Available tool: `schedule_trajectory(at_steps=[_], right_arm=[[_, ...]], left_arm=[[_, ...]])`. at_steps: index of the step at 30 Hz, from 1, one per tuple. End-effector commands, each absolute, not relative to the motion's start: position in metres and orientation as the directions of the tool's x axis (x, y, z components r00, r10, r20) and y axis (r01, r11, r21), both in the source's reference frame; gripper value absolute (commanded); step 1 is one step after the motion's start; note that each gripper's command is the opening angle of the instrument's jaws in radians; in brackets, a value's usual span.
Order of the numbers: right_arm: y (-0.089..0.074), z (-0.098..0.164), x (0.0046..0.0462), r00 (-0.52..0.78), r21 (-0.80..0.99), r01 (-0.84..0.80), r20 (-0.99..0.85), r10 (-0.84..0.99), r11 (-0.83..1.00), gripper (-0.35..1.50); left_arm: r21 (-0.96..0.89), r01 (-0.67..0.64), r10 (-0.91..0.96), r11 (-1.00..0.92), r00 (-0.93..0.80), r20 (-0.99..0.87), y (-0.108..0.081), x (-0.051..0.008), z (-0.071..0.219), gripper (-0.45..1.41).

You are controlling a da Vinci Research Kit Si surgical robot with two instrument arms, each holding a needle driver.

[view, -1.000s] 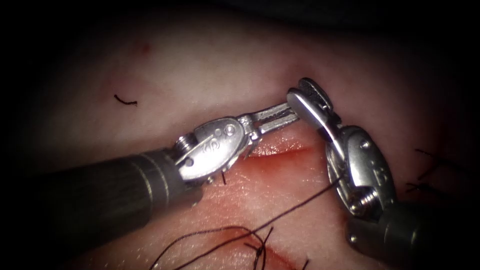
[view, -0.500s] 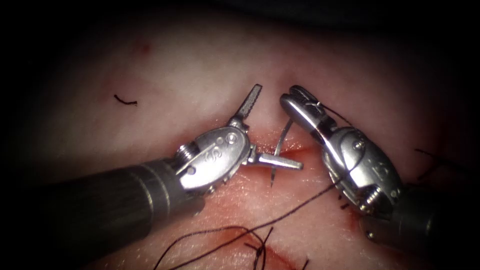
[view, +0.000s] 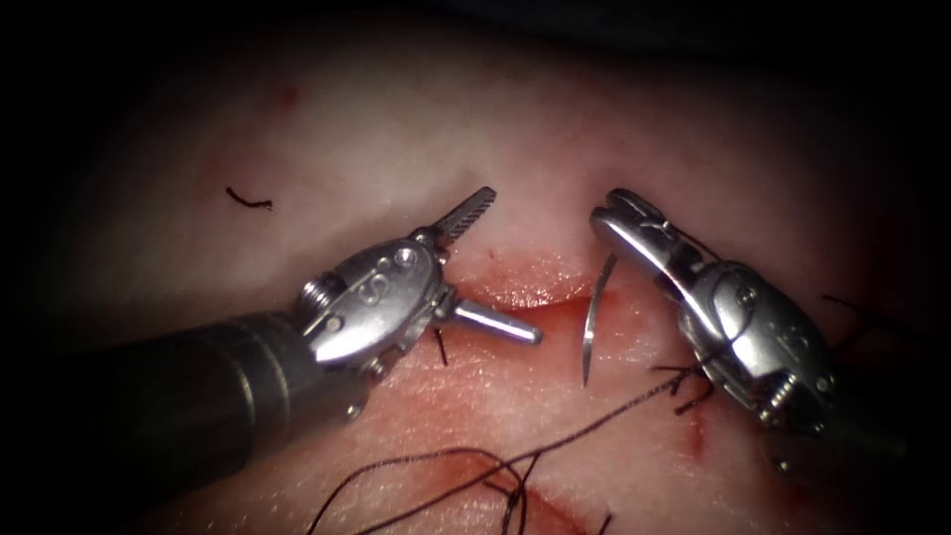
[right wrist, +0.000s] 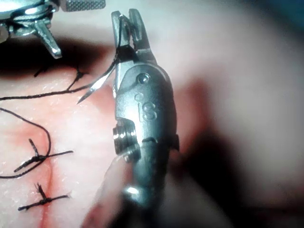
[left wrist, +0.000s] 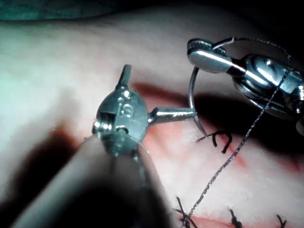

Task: Wound Closure
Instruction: Adjust needle grip by handing back to the left driver.

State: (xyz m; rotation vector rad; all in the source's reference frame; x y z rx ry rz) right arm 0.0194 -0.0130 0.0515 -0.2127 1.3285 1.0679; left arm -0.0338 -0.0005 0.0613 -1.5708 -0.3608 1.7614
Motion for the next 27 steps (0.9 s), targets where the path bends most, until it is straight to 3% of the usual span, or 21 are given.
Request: schedule_trajectory(at_steps=[1,15,21,27], right_arm=[[-0.0129,0.0522,0.0203,-0.130,0.427,-0.726,-0.855,0.502,0.539,-0.35],[-0.0128,0.0528,0.0224,-0.042,0.303,-0.708,-0.920,0.390,0.639,-0.35],[-0.0128,0.0528,0.0228,-0.045,0.295,-0.713,-0.925,0.378,0.636,-0.35],[-0.0128,0.0527,0.0229,-0.049,0.289,-0.716,-0.929,0.368,0.635,-0.35]], left_arm=[[-0.642,-0.333,0.675,-0.690,0.022,-0.737,-0.0001,-0.0344,0.0618,0.96],[-0.829,-0.202,0.848,-0.521,-0.015,-0.530,-0.0012,-0.0366,0.0644,0.81],[-0.843,-0.173,0.858,-0.509,-0.024,-0.513,-0.0014,-0.0376,0.0645,0.66],[-0.841,-0.160,0.854,-0.518,-0.032,-0.520,-0.0016,-0.0382,0.0652,0.62]])
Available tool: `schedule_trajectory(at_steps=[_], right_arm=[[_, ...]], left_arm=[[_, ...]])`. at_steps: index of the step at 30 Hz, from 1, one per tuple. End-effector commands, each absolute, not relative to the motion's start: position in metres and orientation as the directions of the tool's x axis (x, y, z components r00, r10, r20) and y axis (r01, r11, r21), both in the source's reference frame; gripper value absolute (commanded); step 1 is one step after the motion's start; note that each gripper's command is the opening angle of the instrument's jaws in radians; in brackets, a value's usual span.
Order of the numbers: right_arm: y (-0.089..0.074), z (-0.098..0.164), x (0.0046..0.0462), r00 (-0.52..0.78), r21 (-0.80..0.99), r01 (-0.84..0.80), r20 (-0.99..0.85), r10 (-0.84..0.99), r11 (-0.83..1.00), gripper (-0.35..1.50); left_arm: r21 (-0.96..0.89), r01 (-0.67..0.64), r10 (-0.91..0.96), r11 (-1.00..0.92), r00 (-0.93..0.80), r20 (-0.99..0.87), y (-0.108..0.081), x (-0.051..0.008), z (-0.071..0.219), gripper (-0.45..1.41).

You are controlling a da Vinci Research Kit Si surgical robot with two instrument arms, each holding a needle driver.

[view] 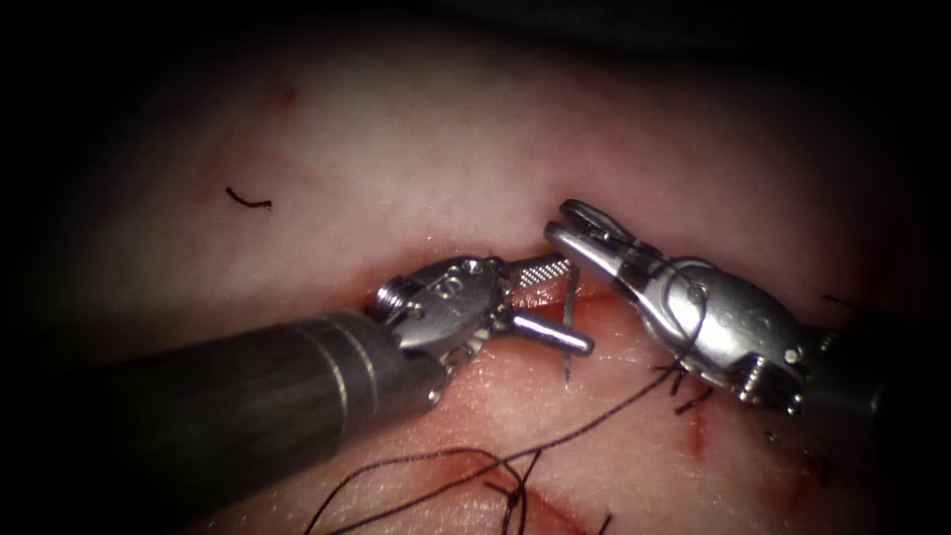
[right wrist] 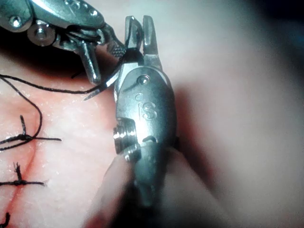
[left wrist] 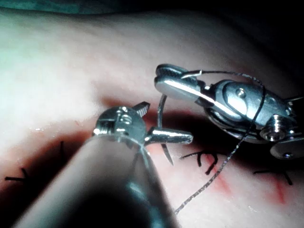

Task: Wound Closure
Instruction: Adjust needle grip by handing back to the left driver, then pass the needle to the right needle driver.

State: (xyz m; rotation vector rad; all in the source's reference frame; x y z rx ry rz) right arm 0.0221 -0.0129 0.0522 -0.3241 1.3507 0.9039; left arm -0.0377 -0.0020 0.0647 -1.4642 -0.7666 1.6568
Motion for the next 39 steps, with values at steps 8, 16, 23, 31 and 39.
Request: schedule_trajectory(at_steps=[8,16,23,31,39], right_arm=[[-0.0129,0.0523,0.0233,-0.043,0.267,-0.721,-0.938,0.344,0.639,-0.35],[-0.0132,0.0523,0.0233,-0.044,0.269,-0.714,-0.939,0.342,0.646,-0.35],[-0.0134,0.0522,0.0228,-0.041,0.366,-0.647,-0.892,0.449,0.669,0.89],[-0.0137,0.0524,0.0229,-0.085,0.533,-0.516,-0.811,0.579,0.670,1.11],[-0.0135,0.0526,0.0234,-0.141,0.645,-0.396,-0.746,0.651,0.653,0.81]], left_arm=[[-0.879,-0.117,0.886,-0.462,-0.040,-0.461,-0.0024,-0.0383,0.0667,-0.45],[-0.971,-0.059,0.971,-0.232,-0.075,-0.227,-0.0021,-0.0378,0.0660,-0.45],[-0.977,-0.034,0.974,-0.212,-0.084,-0.208,-0.0014,-0.0372,0.0657,-0.45],[-0.978,-0.014,0.974,-0.207,-0.094,-0.205,-0.0014,-0.0369,0.0655,-0.45],[-0.956,0.043,0.947,-0.290,-0.132,-0.293,-0.0017,-0.0369,0.0651,-0.45]])
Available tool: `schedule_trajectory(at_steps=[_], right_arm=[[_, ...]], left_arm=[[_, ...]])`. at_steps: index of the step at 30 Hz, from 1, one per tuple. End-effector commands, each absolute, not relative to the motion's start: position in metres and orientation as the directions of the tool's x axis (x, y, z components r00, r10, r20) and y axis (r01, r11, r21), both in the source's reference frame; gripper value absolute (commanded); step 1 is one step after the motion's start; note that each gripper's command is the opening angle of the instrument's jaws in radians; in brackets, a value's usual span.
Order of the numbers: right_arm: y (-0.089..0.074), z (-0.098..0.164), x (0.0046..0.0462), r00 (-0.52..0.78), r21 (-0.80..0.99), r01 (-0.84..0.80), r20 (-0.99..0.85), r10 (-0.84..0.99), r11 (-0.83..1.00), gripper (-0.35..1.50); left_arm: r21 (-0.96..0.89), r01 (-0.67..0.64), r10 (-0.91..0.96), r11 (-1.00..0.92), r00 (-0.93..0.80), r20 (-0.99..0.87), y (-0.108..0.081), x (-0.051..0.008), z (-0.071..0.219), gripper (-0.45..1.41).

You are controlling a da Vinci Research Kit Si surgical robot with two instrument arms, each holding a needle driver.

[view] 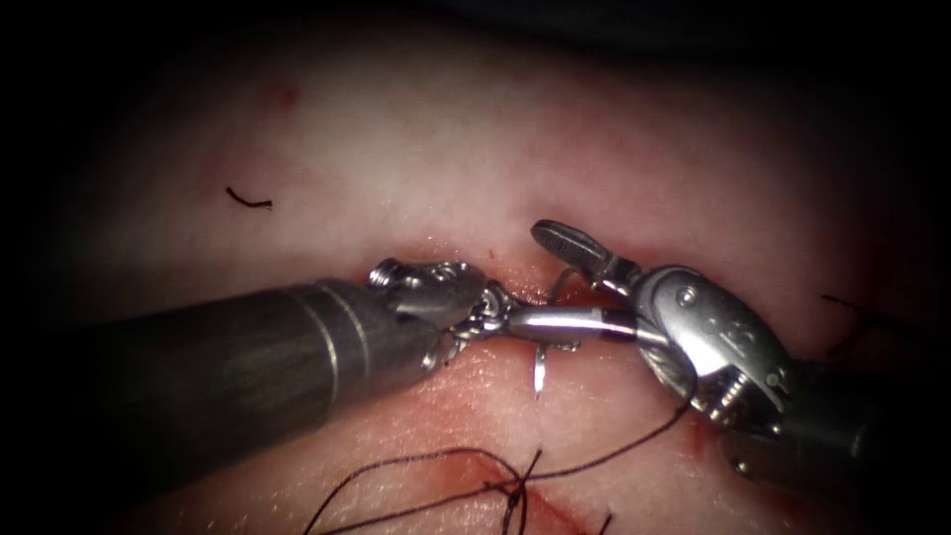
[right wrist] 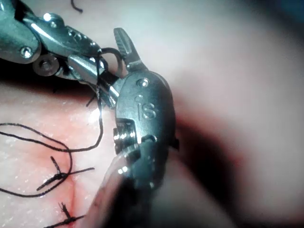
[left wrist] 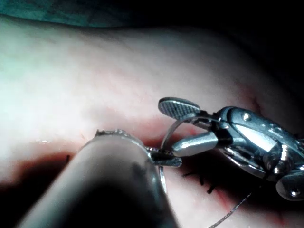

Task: Wound Closure
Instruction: Pass the needle to the right needle driver.

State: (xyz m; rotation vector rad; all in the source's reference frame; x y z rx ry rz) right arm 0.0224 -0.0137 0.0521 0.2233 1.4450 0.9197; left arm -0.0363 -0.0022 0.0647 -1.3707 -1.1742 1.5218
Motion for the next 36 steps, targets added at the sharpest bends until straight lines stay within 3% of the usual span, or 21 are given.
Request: schedule_trajectory(at_steps=[1,2,4,5,9,14,15,16,26,31,36], right_arm=[[-0.0135,0.0526,0.0234,-0.149,0.661,-0.382,-0.734,0.663,0.646,0.72],[-0.0134,0.0527,0.0234,-0.153,0.669,-0.368,-0.729,0.667,0.646,0.57],[-0.0133,0.0530,0.0232,-0.158,0.684,-0.331,-0.719,0.677,0.650,0.02],[-0.0133,0.0530,0.0232,-0.158,0.684,-0.331,-0.719,0.677,0.650,0.02],[-0.0131,0.0534,0.0230,-0.178,0.692,-0.307,-0.717,0.674,0.654,-0.35],[-0.0129,0.0534,0.0228,-0.200,0.691,-0.311,-0.718,0.666,0.652,-0.35],[-0.0129,0.0534,0.0228,-0.200,0.691,-0.310,-0.719,0.666,0.653,-0.28],[-0.0130,0.0534,0.0229,-0.200,0.691,-0.309,-0.719,0.665,0.654,-0.05],[-0.0133,0.0537,0.0230,-0.199,0.688,-0.309,-0.722,0.663,0.657,0.39],[-0.0134,0.0537,0.0231,-0.199,0.687,-0.308,-0.723,0.662,0.658,0.41],[-0.0134,0.0537,0.0230,-0.201,0.687,-0.307,-0.723,0.661,0.658,0.26]], left_arm=[[-0.952,0.057,0.943,-0.300,-0.135,-0.305,-0.0017,-0.0369,0.0650,-0.45],[-0.950,0.064,0.940,-0.306,-0.138,-0.312,-0.0018,-0.0368,0.0650,-0.45],[-0.948,0.084,0.938,-0.306,-0.144,-0.315,-0.0018,-0.0366,0.0647,-0.45],[-0.948,0.084,0.938,-0.306,-0.144,-0.315,-0.0018,-0.0366,0.0647,-0.45],[-0.946,0.117,0.936,-0.302,-0.153,-0.317,-0.0018,-0.0365,0.0644,-0.45],[-0.941,0.145,0.935,-0.305,-0.141,-0.325,-0.0016,-0.0363,0.0638,-0.45],[-0.941,0.147,0.936,-0.305,-0.139,-0.324,-0.0016,-0.0363,0.0638,-0.45],[-0.941,0.150,0.936,-0.304,-0.136,-0.324,-0.0014,-0.0363,0.0638,-0.45],[-0.938,0.161,0.935,-0.308,-0.133,-0.330,-0.0014,-0.0360,0.0637,-0.45],[-0.937,0.165,0.934,-0.308,-0.135,-0.331,-0.0014,-0.0358,0.0636,-0.45],[-0.936,0.169,0.934,-0.308,-0.134,-0.331,-0.0015,-0.0357,0.0636,-0.45]])
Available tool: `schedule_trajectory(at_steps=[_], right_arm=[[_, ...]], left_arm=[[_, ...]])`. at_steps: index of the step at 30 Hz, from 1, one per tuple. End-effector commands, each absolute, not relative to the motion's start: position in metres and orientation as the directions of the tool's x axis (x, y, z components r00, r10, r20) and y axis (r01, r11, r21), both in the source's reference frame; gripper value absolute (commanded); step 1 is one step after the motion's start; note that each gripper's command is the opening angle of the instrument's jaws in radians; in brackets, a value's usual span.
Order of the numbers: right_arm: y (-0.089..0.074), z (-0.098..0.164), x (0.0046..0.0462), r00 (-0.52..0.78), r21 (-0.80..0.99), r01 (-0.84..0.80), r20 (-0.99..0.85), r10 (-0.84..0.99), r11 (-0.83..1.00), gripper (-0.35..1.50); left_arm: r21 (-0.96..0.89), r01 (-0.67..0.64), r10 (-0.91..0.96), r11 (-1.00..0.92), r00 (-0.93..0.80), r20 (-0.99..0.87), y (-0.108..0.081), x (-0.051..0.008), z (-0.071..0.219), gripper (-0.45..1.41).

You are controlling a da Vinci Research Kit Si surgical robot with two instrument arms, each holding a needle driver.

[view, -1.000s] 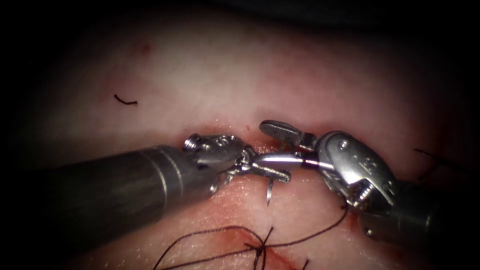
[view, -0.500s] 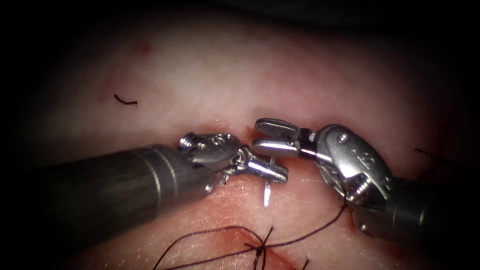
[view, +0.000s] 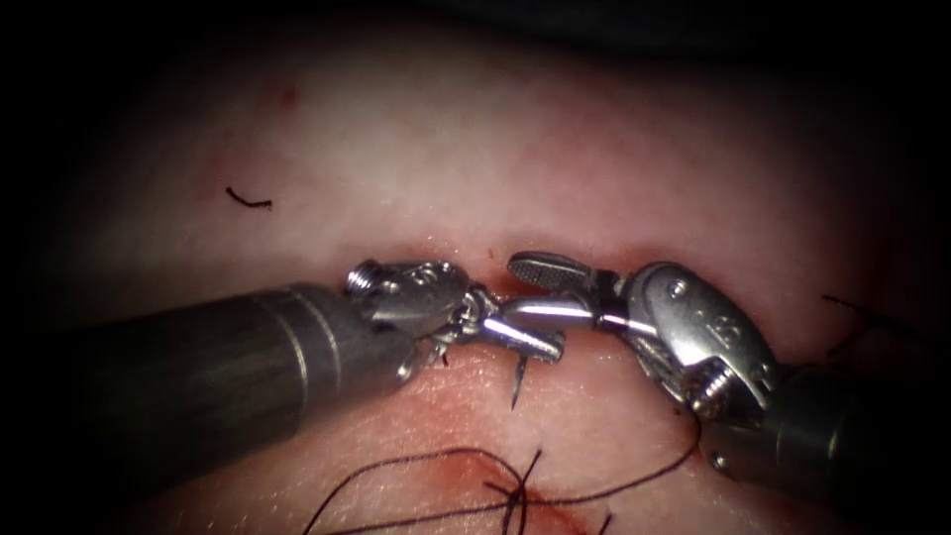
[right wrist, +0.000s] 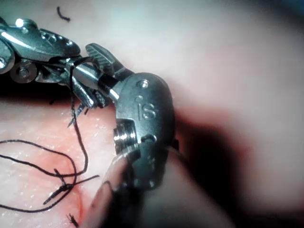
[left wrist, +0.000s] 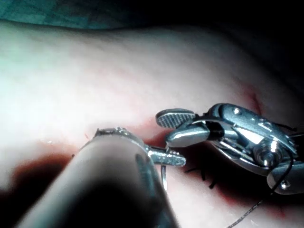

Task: Wound Closure
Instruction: Pass the needle to the right needle driver.

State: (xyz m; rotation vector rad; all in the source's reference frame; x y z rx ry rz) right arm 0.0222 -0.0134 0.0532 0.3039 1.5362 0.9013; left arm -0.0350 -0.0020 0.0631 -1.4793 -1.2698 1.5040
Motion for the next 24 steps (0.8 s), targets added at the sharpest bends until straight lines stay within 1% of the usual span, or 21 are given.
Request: schedule_trajectory(at_steps=[1,3,5,7,9,11,13,16,20,24], right_arm=[[-0.0134,0.0536,0.0230,-0.204,0.687,-0.307,-0.723,0.660,0.658,0.22],[-0.0134,0.0535,0.0229,-0.215,0.688,-0.307,-0.724,0.656,0.658,0.15],[-0.0134,0.0534,0.0229,-0.228,0.692,-0.306,-0.720,0.656,0.654,0.15],[-0.0134,0.0533,0.0229,-0.259,0.691,-0.310,-0.723,0.641,0.653,0.22],[-0.0135,0.0533,0.0229,-0.270,0.690,-0.316,-0.724,0.635,0.652,0.22],[-0.0137,0.0534,0.0229,-0.295,0.687,-0.322,-0.727,0.620,0.652,0.32],[-0.0138,0.0535,0.0229,-0.322,0.685,-0.334,-0.729,0.604,0.648,0.37],[-0.0138,0.0535,0.0229,-0.332,0.684,-0.339,-0.729,0.598,0.646,0.31],[-0.0139,0.0534,0.0231,-0.335,0.684,-0.339,-0.729,0.596,0.646,0.32],[-0.0138,0.0534,0.0230,-0.330,0.685,-0.339,-0.729,0.600,0.645,0.26]], left_arm=[[-0.936,0.170,0.934,-0.308,-0.134,-0.332,-0.0015,-0.0356,0.0636,-0.45],[-0.936,0.172,0.934,-0.309,-0.132,-0.332,-0.0015,-0.0356,0.0636,-0.45],[-0.935,0.175,0.934,-0.309,-0.126,-0.333,-0.0015,-0.0356,0.0636,-0.45],[-0.933,0.181,0.936,-0.310,-0.116,-0.334,-0.0015,-0.0356,0.0636,-0.45],[-0.932,0.184,0.936,-0.311,-0.111,-0.334,-0.0015,-0.0356,0.0636,-0.45],[-0.931,0.190,0.937,-0.312,-0.100,-0.335,-0.0015,-0.0356,0.0636,-0.45],[-0.928,0.199,0.939,-0.315,-0.081,-0.335,-0.0015,-0.0356,0.0636,-0.45],[-0.927,0.203,0.939,-0.314,-0.080,-0.336,-0.0015,-0.0355,0.0635,-0.45],[-0.927,0.205,0.939,-0.313,-0.081,-0.335,-0.0016,-0.0353,0.0634,-0.45],[-0.927,0.208,0.938,-0.313,-0.082,-0.336,-0.0017,-0.0352,0.0633,-0.45]])
